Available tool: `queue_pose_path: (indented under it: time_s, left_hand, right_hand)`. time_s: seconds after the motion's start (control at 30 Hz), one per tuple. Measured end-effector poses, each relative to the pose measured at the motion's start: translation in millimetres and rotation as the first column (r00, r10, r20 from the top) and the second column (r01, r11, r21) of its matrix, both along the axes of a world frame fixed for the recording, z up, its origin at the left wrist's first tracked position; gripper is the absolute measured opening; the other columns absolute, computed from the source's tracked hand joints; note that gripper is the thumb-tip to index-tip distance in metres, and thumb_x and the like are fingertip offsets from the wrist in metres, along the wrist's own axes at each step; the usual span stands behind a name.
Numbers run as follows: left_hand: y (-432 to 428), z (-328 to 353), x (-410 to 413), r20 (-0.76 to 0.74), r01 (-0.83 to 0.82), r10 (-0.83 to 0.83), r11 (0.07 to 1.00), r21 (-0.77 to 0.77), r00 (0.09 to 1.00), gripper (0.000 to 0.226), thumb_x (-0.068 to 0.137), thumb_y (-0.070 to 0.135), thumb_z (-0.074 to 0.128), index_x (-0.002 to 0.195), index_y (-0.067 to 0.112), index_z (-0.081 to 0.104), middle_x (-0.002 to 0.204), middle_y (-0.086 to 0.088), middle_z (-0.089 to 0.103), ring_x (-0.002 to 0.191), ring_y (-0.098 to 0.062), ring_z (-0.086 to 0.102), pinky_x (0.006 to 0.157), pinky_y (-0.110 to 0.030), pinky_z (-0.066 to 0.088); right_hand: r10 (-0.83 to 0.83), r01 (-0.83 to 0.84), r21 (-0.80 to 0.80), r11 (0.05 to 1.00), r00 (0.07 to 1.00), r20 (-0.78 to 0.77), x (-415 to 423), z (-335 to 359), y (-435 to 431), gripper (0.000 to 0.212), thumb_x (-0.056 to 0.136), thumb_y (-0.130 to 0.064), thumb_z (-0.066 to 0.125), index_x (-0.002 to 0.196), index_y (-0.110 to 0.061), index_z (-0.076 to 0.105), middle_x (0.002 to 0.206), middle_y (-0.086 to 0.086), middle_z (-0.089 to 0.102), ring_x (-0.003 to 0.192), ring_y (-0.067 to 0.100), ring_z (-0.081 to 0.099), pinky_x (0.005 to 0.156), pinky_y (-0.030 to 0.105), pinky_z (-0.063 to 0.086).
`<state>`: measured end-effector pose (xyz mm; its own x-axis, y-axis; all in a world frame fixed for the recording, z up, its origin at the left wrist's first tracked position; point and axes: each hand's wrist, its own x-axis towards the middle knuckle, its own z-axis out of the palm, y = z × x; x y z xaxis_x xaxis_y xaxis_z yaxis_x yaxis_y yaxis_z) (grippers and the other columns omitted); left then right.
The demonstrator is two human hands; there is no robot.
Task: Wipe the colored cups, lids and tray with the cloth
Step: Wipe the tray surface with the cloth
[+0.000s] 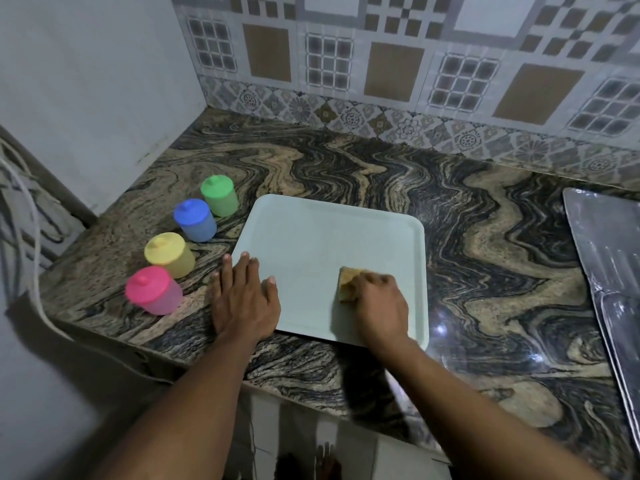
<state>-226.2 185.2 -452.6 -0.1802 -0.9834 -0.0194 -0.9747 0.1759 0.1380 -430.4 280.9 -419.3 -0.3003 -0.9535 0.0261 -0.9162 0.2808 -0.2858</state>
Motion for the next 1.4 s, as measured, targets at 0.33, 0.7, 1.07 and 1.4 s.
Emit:
queue_pose_path:
  time_s: [0.33,0.7,1.07,1.4]
  left_hand:
    - [0,4,3,0.002,0.038,-0.038,0.999,0.018,0.999,0.062,0.099,0.049,0.019,0.153,0.019,0.031,0.165,0.001,0.020,0.153,-0.027,0.004,0.122,-0.050,0.012]
    - [1,9,1,-0.063,0.038,-0.036,0.999,0.032,0.997,0.060,0.100,0.045,0.022,0.154,0.019,0.028,0.165,0.002,0.018,0.153,-0.026,0.002,0.121,-0.047,0.014]
    - [-58,29,9,-0.557,-0.211,0.304,0.951,0.226,0.773,0.038,0.090,0.010,0.058,0.128,0.012,0.054,0.134,-0.016,0.049,0.127,-0.037,0.046,0.099,-0.045,0.044]
    - [-110,39,35,-0.526,-0.137,0.556,0.760,0.636,0.643,0.013,0.081,0.017,0.081,0.088,0.014,0.071,0.104,-0.006,0.069,0.095,-0.026,0.066,0.090,-0.039,0.056]
  right_hand:
    - [-0.102,0.128,-0.101,0.987,0.968,0.228,-16,25,-18,0.038,0.081,-0.006,0.055,0.110,-0.024,0.070,0.099,0.007,0.075,0.095,0.034,0.067,0.073,0.037,0.048]
    - [0.175,-0.178,0.043,0.983,0.982,0.075,67,-2,36,0.034,0.072,-0.021,0.064,0.103,-0.032,0.072,0.109,-0.011,0.071,0.103,0.022,0.065,0.060,0.034,0.054]
    - [-0.099,0.123,-0.113,0.986,0.975,0.199,0,31,-126,0.044,0.082,-0.001,0.048,0.113,-0.022,0.072,0.107,0.015,0.073,0.097,0.041,0.063,0.073,0.036,0.049]
    - [0.358,-0.351,-0.089,0.932,0.930,0.078,111,-19,-45,0.026,0.071,-0.024,0.062,0.094,-0.028,0.075,0.099,-0.009,0.072,0.088,0.025,0.061,0.062,0.034,0.050]
